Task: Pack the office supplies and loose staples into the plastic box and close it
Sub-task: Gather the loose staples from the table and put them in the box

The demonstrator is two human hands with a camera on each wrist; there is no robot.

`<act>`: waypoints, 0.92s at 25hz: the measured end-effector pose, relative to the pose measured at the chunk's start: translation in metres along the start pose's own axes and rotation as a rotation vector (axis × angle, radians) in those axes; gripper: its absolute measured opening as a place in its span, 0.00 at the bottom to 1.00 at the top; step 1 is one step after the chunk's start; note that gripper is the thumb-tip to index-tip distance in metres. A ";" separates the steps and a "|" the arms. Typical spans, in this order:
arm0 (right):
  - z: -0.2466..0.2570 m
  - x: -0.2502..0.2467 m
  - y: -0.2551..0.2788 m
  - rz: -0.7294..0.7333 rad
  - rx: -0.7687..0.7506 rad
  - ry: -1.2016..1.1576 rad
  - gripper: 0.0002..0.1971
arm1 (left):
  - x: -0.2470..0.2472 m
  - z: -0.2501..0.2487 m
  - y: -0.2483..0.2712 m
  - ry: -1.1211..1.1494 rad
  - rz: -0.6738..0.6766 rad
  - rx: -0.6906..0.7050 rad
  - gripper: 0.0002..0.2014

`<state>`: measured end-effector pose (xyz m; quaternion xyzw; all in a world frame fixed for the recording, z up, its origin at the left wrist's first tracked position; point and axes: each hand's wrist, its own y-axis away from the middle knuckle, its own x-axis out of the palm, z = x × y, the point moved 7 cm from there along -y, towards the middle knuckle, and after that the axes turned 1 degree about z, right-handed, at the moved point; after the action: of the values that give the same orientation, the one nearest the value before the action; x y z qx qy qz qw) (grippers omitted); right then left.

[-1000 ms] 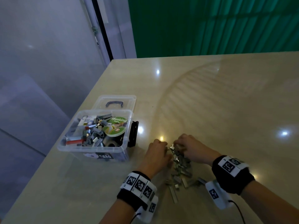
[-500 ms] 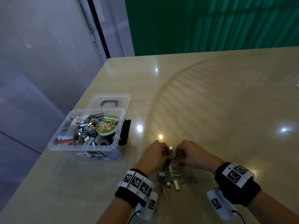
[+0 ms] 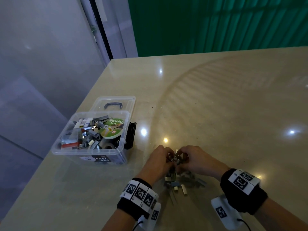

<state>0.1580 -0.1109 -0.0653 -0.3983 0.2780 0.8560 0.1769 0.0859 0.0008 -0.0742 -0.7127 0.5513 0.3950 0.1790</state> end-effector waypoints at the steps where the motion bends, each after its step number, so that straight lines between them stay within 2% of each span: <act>1: 0.002 0.004 -0.001 0.010 0.011 0.040 0.31 | 0.001 0.001 0.000 -0.005 0.007 -0.009 0.16; 5: 0.014 0.012 -0.005 0.013 0.048 0.155 0.32 | 0.000 0.000 0.000 -0.007 0.009 -0.003 0.14; 9: 0.019 0.014 -0.005 -0.012 0.061 0.145 0.21 | 0.001 0.012 -0.001 0.101 0.020 -0.065 0.13; 12: 0.019 0.013 -0.004 -0.030 0.085 0.119 0.18 | 0.002 0.016 0.000 0.141 0.037 -0.095 0.14; 18: 0.024 0.012 -0.001 -0.044 0.063 0.109 0.14 | 0.000 0.014 0.002 0.143 0.020 -0.039 0.08; 23: 0.024 0.005 -0.001 -0.037 0.085 0.067 0.05 | -0.004 0.016 0.007 0.169 0.003 -0.012 0.05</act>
<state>0.1417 -0.0950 -0.0567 -0.4241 0.3124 0.8262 0.2000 0.0736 0.0123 -0.0798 -0.7439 0.5631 0.3370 0.1267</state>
